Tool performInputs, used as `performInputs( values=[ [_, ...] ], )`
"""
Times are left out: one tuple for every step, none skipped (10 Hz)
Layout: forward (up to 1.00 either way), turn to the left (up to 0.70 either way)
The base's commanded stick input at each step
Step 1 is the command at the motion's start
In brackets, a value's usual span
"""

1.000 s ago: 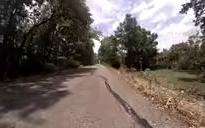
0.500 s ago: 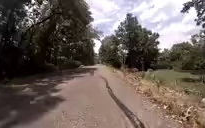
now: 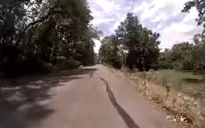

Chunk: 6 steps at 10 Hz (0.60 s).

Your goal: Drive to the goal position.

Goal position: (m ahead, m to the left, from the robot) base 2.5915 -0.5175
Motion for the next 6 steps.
performInputs(
  values=[
    [0.7, 0.0],
    [0.7, 0.0],
    [0.7, 0.0],
    [0.7, 0.0],
    [0.7, 0.0],
    [0.7, 0.0]
  ],
)
